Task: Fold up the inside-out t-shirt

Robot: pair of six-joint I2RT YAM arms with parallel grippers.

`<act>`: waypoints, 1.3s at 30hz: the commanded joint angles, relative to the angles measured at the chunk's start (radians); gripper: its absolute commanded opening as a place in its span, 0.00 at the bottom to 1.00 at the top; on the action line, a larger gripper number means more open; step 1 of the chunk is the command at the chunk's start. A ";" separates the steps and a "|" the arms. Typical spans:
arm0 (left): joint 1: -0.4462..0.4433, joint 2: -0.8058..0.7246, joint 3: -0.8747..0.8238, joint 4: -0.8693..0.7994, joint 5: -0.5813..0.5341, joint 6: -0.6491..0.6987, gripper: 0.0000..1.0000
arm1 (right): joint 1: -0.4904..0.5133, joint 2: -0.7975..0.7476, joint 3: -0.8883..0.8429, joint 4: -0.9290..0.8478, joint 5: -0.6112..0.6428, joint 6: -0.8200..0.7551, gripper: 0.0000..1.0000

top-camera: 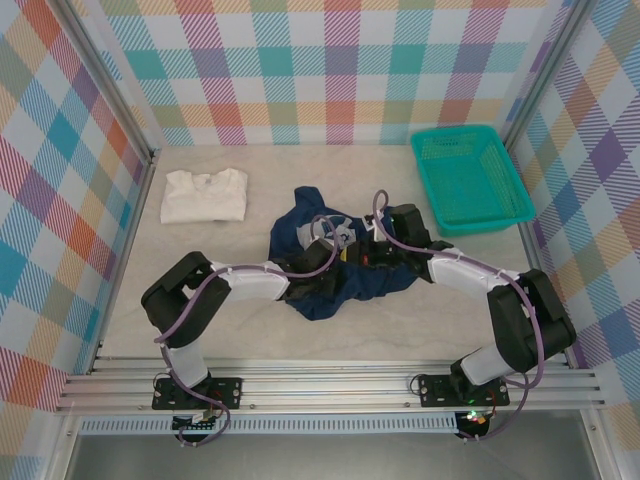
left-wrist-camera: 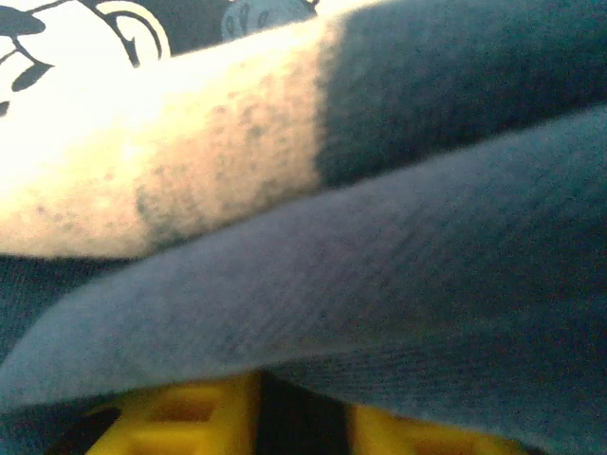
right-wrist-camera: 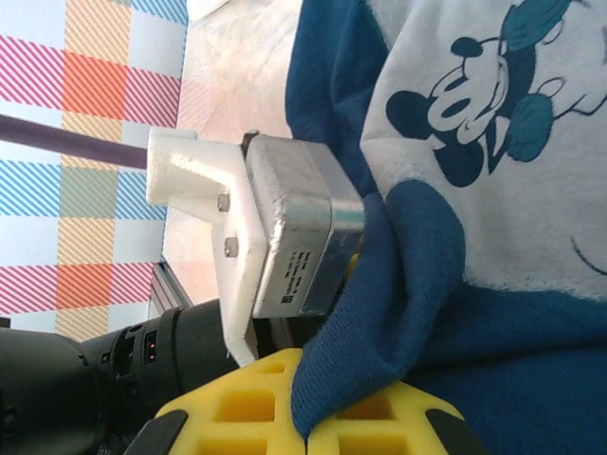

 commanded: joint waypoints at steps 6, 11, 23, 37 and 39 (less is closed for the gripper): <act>0.015 -0.180 -0.079 0.039 -0.005 0.047 0.01 | -0.022 -0.003 0.025 -0.084 0.054 -0.114 0.00; 0.046 -0.351 -0.189 0.108 0.054 0.065 0.00 | -0.022 -0.038 0.033 -0.182 0.133 -0.223 0.00; 0.080 -0.703 -0.444 0.231 0.356 0.158 0.00 | -0.026 -0.076 0.065 -0.299 0.247 -0.320 0.00; 0.088 -0.935 -0.582 0.315 0.409 0.183 0.00 | 0.051 -0.002 0.171 -0.492 0.368 -0.446 0.28; 0.090 -0.931 -0.574 0.311 0.400 0.187 0.00 | 0.088 -0.049 0.159 -0.505 0.433 -0.486 0.35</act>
